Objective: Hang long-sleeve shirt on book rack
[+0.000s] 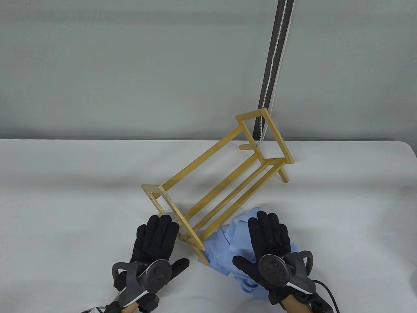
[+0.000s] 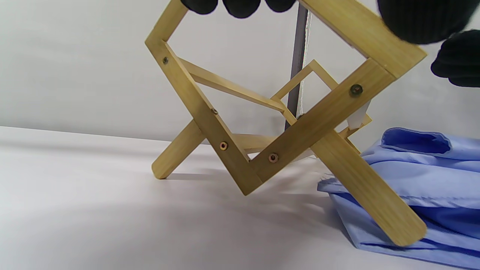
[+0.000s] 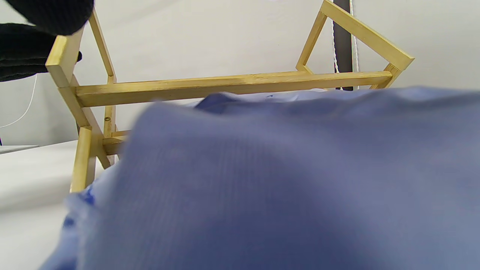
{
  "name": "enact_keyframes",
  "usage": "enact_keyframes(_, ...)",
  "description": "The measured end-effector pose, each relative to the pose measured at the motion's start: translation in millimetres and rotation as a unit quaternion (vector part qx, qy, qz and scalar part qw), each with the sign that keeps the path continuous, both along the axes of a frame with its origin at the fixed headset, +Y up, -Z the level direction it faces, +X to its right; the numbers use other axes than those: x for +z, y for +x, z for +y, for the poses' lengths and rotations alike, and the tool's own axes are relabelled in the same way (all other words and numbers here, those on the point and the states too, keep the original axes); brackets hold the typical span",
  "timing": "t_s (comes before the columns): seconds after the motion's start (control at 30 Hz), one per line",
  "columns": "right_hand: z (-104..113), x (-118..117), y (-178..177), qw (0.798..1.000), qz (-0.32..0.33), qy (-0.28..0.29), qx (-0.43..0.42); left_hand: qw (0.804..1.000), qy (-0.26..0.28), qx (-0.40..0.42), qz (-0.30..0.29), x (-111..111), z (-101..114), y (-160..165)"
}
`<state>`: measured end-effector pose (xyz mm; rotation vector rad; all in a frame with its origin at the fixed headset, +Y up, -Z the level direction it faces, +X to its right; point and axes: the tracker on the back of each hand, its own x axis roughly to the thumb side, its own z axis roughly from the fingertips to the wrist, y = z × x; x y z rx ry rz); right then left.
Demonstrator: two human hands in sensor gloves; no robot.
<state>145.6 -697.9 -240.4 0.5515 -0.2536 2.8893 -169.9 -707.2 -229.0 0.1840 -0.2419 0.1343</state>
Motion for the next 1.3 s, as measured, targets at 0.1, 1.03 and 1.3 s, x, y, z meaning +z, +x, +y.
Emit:
enact_keyframes(0.1, -1, -1, 0, 1.0, 0.001, -0.005, 0.003, 1.0, -0.001, -0.002, -0.001, 0, 0, 1)
enact_keyframes(1.03, -34, -11, -11, 0.992, 0.012, -0.081, 0.093, 1.0, -0.01, -0.007, -0.01, 4, -2, 0)
enact_keyframes(1.3, -45, -15, -12, 0.987, 0.014, -0.114, 0.109, 1.0, -0.01, -0.007, -0.012, 4, -2, 0)
